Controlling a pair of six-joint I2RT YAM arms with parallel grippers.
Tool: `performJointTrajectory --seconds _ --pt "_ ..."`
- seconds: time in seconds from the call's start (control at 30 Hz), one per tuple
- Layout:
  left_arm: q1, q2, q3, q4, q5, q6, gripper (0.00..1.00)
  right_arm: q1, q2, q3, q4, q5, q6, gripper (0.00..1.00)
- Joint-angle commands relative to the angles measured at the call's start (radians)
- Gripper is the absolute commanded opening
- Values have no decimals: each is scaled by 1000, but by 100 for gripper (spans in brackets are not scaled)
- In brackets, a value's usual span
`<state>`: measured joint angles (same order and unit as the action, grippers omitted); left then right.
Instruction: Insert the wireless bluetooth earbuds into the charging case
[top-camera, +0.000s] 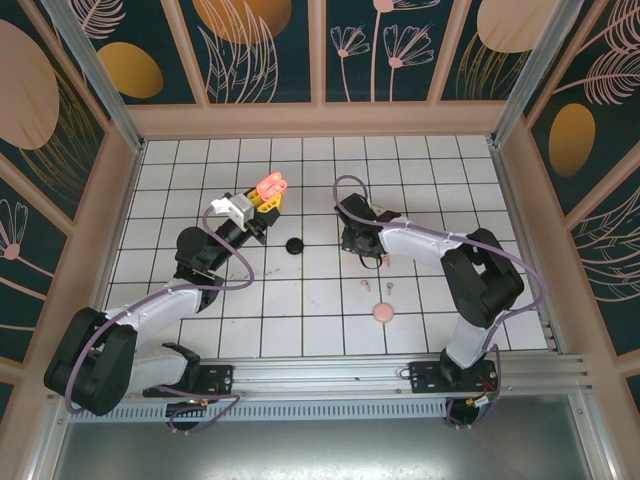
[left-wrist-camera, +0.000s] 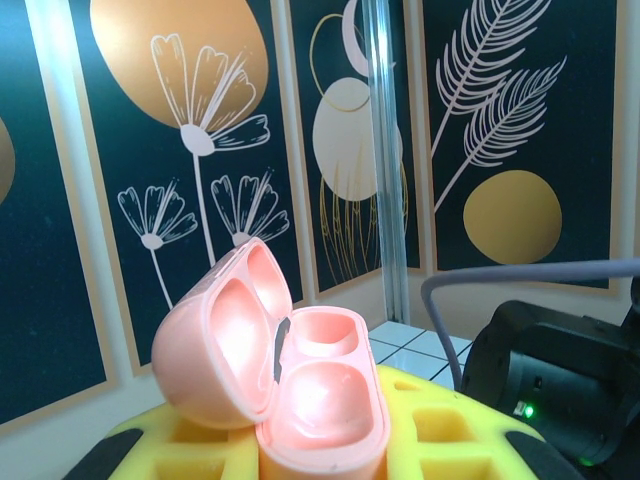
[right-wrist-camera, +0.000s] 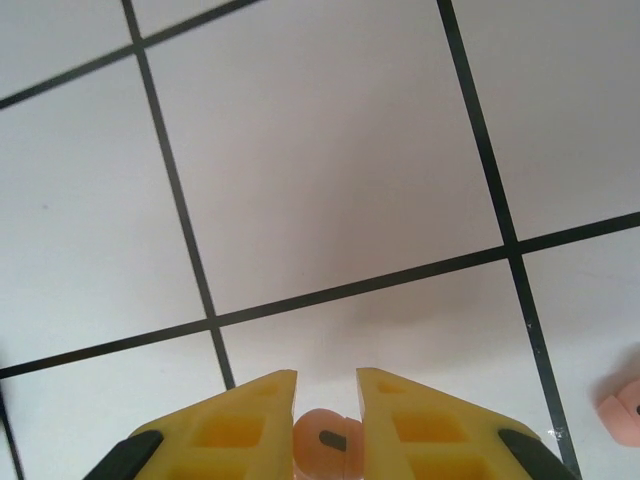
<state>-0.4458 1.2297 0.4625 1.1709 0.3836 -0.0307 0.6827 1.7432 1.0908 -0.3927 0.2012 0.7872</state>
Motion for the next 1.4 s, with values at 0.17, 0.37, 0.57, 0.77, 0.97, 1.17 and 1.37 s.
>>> performJointTrajectory --seconds 0.17,0.37,0.57,0.77,0.97,1.17,1.37 --pt "-11 -15 -2 29 4 -17 0 17 53 18 -8 38 -74 20" --pt "-13 -18 1 19 5 -18 0 41 89 24 -7 71 -135 20" --pt "-14 -14 4 19 3 -22 0 66 152 65 -58 98 -162 21" --pt "-16 -15 4 18 5 -22 0 69 174 78 -83 96 -130 32" --pt "-16 -15 6 15 5 -19 0 69 170 74 -102 88 -88 38" --pt "-16 -17 4 15 1 -19 0 74 168 67 -82 45 -67 38" --pt "-16 -15 4 13 1 -18 0 84 168 73 -81 37 -60 34"
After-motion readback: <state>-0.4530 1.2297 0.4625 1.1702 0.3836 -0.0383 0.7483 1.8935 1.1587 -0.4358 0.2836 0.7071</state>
